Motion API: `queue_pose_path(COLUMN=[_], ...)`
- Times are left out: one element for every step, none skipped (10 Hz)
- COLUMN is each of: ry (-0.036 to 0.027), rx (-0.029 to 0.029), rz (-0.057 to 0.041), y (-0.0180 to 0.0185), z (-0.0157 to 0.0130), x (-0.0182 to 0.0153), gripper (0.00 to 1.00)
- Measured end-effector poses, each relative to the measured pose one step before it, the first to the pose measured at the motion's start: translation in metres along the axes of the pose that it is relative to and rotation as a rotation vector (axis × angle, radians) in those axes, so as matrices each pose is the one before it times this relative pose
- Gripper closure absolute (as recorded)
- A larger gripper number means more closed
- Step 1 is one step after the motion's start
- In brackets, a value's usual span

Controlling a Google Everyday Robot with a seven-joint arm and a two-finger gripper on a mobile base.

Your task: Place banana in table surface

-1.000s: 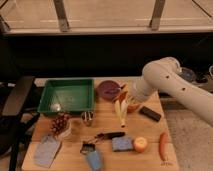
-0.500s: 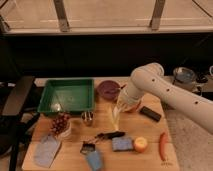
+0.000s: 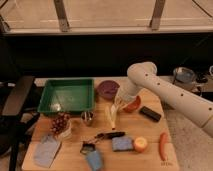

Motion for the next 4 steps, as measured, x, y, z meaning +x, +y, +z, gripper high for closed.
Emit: queue_pose_path(ry=[-0.00674, -0.00021, -0.00042, -0.00073], rx=[0.00002, -0.00381, -0.00052, -0.00033], rz=[0.00496, 0.00355, -0.00105, -0.00236], y=[-0.00249, 0.00296, -0.00023, -0.00133], z=[0.00162, -0.00079, 0.00037, 0.00056], x=[0.00066, 0.00072, -0.00032, -0.00076], gripper=[0.37, 0.37, 0.37, 0.37])
